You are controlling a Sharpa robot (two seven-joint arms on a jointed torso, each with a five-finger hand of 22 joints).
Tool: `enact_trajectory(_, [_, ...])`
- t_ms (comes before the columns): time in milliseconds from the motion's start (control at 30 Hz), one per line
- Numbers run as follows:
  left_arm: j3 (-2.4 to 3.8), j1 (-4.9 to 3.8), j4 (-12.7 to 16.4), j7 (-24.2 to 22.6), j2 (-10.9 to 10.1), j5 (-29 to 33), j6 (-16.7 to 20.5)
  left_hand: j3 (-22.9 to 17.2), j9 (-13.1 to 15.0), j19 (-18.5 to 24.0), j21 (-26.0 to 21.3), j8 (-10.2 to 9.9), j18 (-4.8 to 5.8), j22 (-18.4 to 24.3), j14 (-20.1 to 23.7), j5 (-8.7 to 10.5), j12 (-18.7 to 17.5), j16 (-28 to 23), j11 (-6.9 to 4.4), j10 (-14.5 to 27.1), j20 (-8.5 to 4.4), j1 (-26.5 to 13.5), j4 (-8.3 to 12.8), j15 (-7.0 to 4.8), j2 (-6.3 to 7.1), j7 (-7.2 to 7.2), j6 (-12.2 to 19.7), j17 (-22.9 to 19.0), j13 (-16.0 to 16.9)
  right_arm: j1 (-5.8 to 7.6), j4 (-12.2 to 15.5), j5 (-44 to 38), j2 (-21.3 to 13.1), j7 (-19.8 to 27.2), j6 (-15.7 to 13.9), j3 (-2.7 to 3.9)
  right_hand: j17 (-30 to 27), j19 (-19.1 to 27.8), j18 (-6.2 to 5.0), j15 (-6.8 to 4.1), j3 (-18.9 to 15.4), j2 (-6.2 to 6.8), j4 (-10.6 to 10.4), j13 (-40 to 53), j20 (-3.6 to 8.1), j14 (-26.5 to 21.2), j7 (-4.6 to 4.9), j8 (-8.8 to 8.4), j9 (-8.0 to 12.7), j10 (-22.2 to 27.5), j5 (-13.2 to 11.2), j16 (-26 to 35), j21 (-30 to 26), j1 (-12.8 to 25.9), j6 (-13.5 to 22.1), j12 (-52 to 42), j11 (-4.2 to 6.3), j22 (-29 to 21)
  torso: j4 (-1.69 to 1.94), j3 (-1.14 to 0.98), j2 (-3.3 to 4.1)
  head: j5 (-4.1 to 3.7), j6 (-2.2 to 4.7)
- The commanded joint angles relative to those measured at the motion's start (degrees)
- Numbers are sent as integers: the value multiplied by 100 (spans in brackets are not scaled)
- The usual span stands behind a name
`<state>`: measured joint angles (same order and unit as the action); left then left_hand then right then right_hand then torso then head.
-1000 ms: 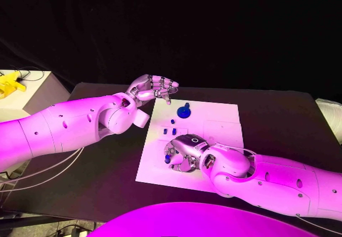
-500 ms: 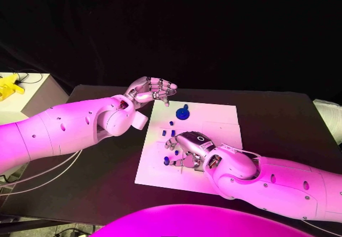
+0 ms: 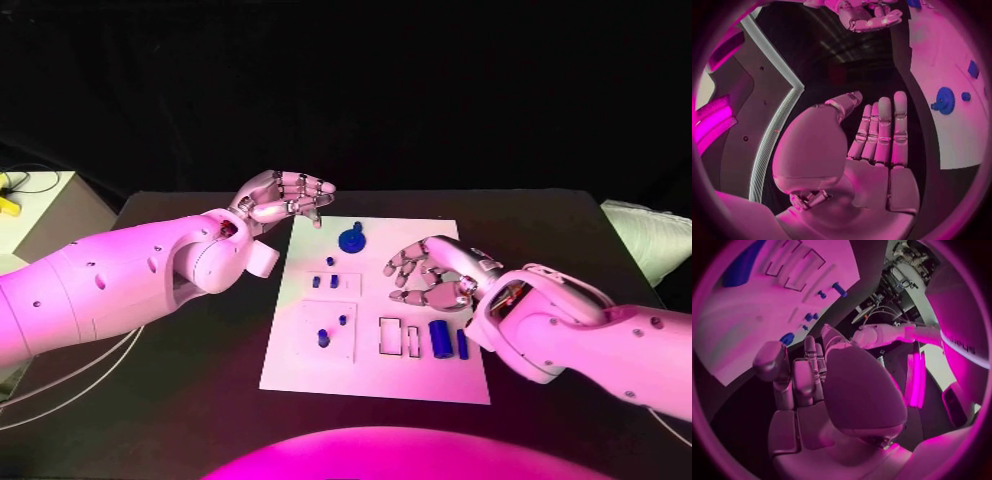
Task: Assemble the parts on the task board
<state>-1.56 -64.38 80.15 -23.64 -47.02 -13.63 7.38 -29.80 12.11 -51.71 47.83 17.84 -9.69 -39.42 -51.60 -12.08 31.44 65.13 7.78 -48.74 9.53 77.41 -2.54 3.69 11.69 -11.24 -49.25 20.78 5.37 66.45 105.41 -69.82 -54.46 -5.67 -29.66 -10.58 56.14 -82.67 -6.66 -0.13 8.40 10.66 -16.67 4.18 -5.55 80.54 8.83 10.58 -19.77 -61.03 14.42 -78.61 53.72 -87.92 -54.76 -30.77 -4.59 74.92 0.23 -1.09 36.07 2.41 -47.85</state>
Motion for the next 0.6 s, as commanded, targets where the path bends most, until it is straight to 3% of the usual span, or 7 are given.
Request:
enact_trajectory(33, [-1, 10, -4, -50, 7, 58, -114, 23, -9, -27, -19, 20, -83, 5, -3, -3, 1, -39, 19, 37, -3, 8, -3, 43, -51, 37, 10, -8, -5, 86, 101, 1448, -315, 425, 542, -5, 231, -88, 125, -49, 9, 82, 5, 119, 40, 129, -32, 46, 8, -392, 235, -87, 243, 252, -68, -118, 85, 590, -39, 1, -43, -150, 20])
enact_trajectory(167, [-7, 21, -12, -49, 11, 63, -117, 27, -10, -26, -22, 22, -83, 7, -2, -2, 5, -40, 18, 35, -3, 6, -5, 43, -47, 39, 11, -8, -5, 163, 148, 1516, -746, 141, 722, -9, 721, -299, 244, -198, -96, 219, 23, 1200, 188, 390, -165, 162, -32, -645, 416, -231, 1001, 474, -100, -1332, 251, 823, -60, -3, -62, -288, 26])
enact_trajectory(200, [-8, 24, -11, -50, 9, 64, -116, 27, -10, -26, -22, 22, -83, 7, -2, -2, 5, -40, 18, 35, -3, 6, -5, 43, -47, 39, 11, -8, -5, 174, 159, 1459, -841, 21, 763, -12, 1123, -352, 281, -211, -175, 227, 21, 2676, 205, 496, -193, 212, -56, -982, 427, -378, 1227, 631, -127, -2422, 258, 893, -62, -5, -65, -311, 20])
enact_trajectory(233, [-10, 27, -8, -49, 5, 65, -113, 27, -10, -26, -22, 22, -83, 7, -2, -2, 5, -40, 18, 35, -3, 6, -5, 43, -47, 39, 11, -8, -5, 182, 175, 1384, -929, -113, 796, -16, 1355, -376, 296, -227, -257, 169, -3, 3792, 227, 541, -209, 293, -95, -918, 472, -459, 1330, 803, -123, -3226, 269, 940, -64, -7, -67, -330, 17])
enact_trajectory(300, [-11, 33, 4, -48, -6, 66, -107, 27, -10, -26, -22, 22, -83, 7, -2, -2, 5, -40, 18, 35, -3, 6, -5, 43, -47, 39, 11, -8, -5, 193, 218, 1204, -1083, -415, 906, -25, 1656, -408, 317, -211, -426, 140, 9, 5043, 243, 596, -242, 396, -144, -1276, 825, -562, 1503, 1110, -151, -4014, 302, 1001, -62, -10, -63, -362, 11])
enact_trajectory(400, [-13, 45, 36, -45, -27, 67, -98, 32, -11, -26, -26, 24, -82, 9, -1, -3, 8, -40, 18, 32, -2, -1, -11, 43, -46, 40, 11, -8, -6, 200, 300, 921, -1256, -863, 1010, -49, 2325, -464, 372, -238, -764, 41, 3, 6555, 240, 728, -270, 543, -217, -1847, 903, -799, 1831, 1445, -196, -4867, 297, 1102, -58, -6, -56, -433, 12])
enact_trajectory(600, [-14, 65, 126, -40, -82, 68, -81, 38, -11, -26, -29, 25, -82, 10, -2, -3, 10, -39, 18, 32, -1, -10, -18, 44, -44, 39, 12, -7, -6, 163, 441, 478, -1395, -1463, 1001, -127, 2972, -521, 431, -257, -1283, -106, -16, 7558, 253, 855, -305, 717, -319, -2290, 930, -1013, 2205, 1603, -240, -5373, 329, 1196, -62, 6, -57, -467, -7])
